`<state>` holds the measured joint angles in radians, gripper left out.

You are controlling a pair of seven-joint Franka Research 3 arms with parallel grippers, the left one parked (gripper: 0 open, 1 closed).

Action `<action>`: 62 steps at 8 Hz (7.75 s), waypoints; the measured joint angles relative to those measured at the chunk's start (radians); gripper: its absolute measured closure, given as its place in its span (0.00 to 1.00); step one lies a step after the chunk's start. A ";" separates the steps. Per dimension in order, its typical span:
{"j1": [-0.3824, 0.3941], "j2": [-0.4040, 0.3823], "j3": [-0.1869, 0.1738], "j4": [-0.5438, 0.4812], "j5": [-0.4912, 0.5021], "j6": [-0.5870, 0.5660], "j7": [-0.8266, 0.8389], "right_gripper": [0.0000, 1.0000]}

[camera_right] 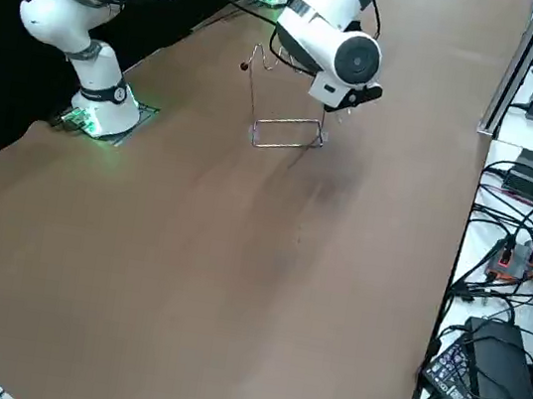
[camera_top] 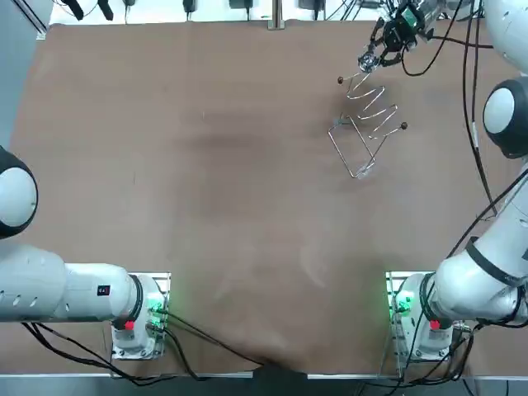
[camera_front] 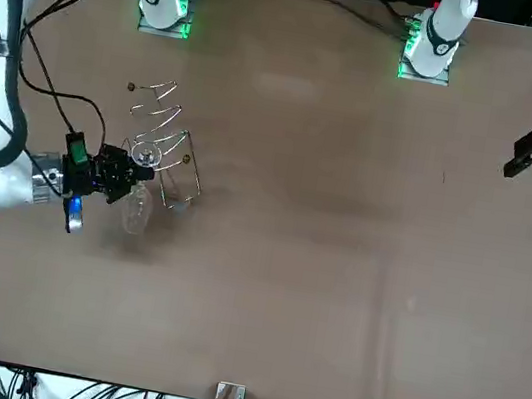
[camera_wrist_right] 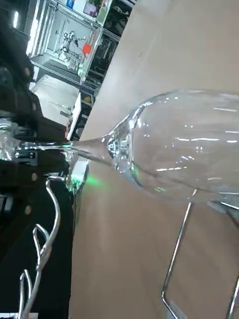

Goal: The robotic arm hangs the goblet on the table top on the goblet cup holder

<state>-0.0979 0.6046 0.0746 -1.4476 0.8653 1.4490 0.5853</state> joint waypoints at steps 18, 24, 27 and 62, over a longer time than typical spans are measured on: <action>-0.015 -0.012 0.003 -0.013 -0.007 -0.035 0.024 0.89; -0.003 -0.026 0.003 -0.017 -0.017 -0.037 0.023 0.89; -0.003 -0.041 0.003 -0.022 -0.055 -0.066 0.023 0.89; 0.004 -0.066 -0.008 -0.047 -0.060 -0.091 -0.004 0.89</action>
<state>-0.0935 0.5390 0.0671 -1.4942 0.8054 1.3575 0.5817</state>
